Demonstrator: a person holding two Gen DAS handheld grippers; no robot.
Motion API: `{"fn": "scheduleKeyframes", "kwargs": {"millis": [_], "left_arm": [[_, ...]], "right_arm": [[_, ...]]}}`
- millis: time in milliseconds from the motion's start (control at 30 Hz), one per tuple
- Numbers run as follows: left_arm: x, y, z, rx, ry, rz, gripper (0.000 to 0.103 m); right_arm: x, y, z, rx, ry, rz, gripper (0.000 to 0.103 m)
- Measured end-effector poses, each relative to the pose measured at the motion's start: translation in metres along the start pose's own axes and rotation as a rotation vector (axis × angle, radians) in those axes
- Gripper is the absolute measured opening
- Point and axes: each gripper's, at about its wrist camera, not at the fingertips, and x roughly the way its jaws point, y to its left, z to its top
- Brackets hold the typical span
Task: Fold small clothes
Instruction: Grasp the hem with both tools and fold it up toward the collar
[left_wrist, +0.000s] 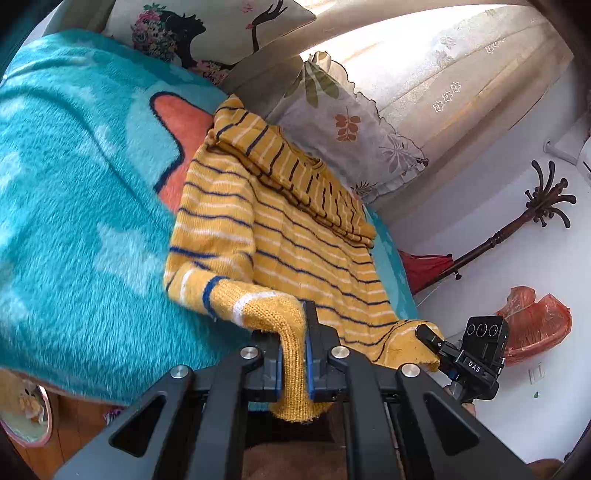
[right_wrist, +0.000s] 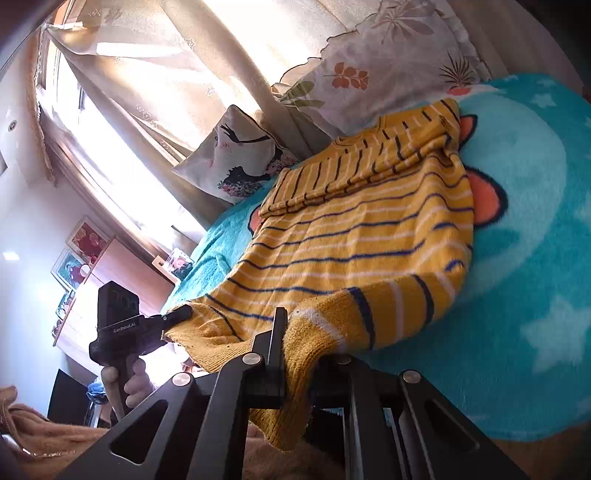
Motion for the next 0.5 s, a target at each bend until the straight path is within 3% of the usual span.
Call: {"fn": "scheduleKeyframes", "kwargs": {"millis": [233, 367, 500], "left_arm": [[0.041, -0.023, 0.099, 0.058, -0.045, 0.054, 0.008], [0.100, -0.012, 0.157, 0.028, -0.010, 0.094, 0.008], [0.164, 0.014, 0.193, -0.019, 0.061, 0.159, 0.008]], "right_arm": [[0.028, 0.005, 0.097, -0.046, -0.068, -0.043, 0.010], [0.060, -0.021, 0.159, -0.007, -0.074, -0.094, 0.010], [0.106, -0.060, 0.201, 0.053, -0.028, -0.182, 0.010]]}}
